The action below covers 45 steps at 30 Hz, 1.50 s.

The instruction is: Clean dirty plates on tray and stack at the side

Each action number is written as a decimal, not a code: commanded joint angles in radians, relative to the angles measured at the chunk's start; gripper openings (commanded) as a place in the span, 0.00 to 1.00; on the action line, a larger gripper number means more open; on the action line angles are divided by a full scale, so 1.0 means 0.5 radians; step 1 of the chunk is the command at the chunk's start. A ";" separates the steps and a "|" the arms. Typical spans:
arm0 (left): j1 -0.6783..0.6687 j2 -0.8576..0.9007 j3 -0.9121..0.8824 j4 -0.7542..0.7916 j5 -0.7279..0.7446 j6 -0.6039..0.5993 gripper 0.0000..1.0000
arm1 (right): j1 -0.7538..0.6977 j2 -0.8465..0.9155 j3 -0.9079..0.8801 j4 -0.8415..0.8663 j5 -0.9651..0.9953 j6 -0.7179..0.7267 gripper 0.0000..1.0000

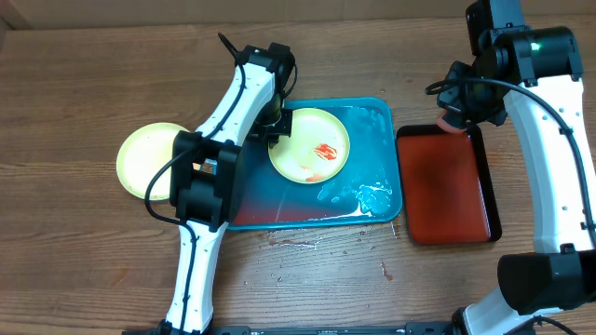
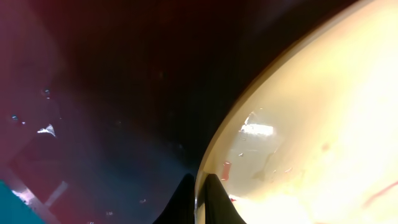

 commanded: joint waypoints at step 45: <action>0.045 0.034 -0.033 -0.043 0.024 -0.174 0.36 | 0.020 0.000 -0.063 0.166 -0.258 0.002 0.05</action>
